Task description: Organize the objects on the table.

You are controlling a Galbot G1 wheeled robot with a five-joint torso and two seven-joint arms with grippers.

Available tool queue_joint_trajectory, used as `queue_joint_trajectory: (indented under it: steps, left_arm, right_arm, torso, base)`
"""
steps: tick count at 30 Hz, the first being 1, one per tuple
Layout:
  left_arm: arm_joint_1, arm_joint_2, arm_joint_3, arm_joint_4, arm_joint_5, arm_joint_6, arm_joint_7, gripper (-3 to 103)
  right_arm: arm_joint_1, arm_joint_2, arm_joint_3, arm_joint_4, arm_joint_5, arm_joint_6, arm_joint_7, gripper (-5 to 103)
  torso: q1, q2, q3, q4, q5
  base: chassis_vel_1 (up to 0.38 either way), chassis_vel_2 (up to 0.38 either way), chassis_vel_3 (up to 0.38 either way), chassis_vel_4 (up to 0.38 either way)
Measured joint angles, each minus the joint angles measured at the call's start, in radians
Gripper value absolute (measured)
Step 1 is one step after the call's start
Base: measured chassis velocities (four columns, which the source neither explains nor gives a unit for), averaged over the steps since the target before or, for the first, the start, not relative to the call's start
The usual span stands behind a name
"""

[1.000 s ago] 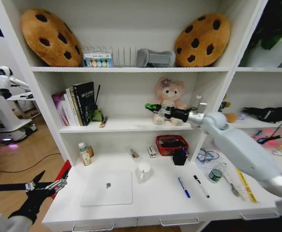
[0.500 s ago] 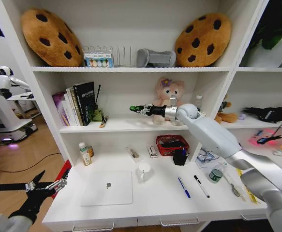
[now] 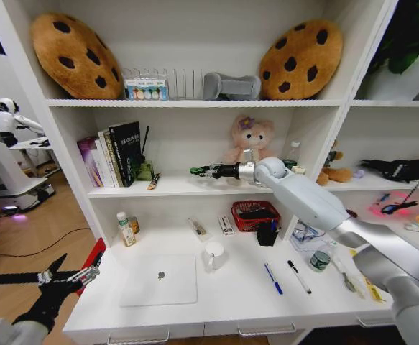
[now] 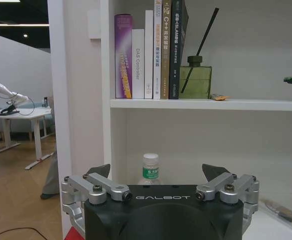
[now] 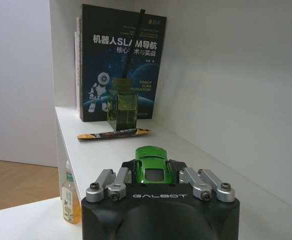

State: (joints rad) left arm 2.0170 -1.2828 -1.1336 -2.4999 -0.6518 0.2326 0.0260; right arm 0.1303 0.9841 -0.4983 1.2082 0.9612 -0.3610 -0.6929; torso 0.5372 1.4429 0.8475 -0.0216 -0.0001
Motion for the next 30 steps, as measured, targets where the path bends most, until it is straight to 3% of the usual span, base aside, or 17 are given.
queue_joint_trajectory:
  steps: [14,30]
  left_arm:
    - [0.000,0.000,0.000,0.000,0.000,0.000,0.000,100]
    - [0.000,0.000,0.000,0.000,0.000,0.000,0.000,100]
  right_arm:
    - [0.013,0.059,-0.038,-0.066,-0.028,0.013,-0.005,36]
    - [0.000,0.067,-0.050,-0.061,-0.036,0.028,0.010,36]
  torso:
    - [0.000,0.000,0.000,0.0000,0.0000]
    - [0.000,0.000,0.000,-0.0001,0.0001]
  base:
    - [0.000,0.000,0.000,0.000]
    - [0.000,0.000,0.000,0.000]
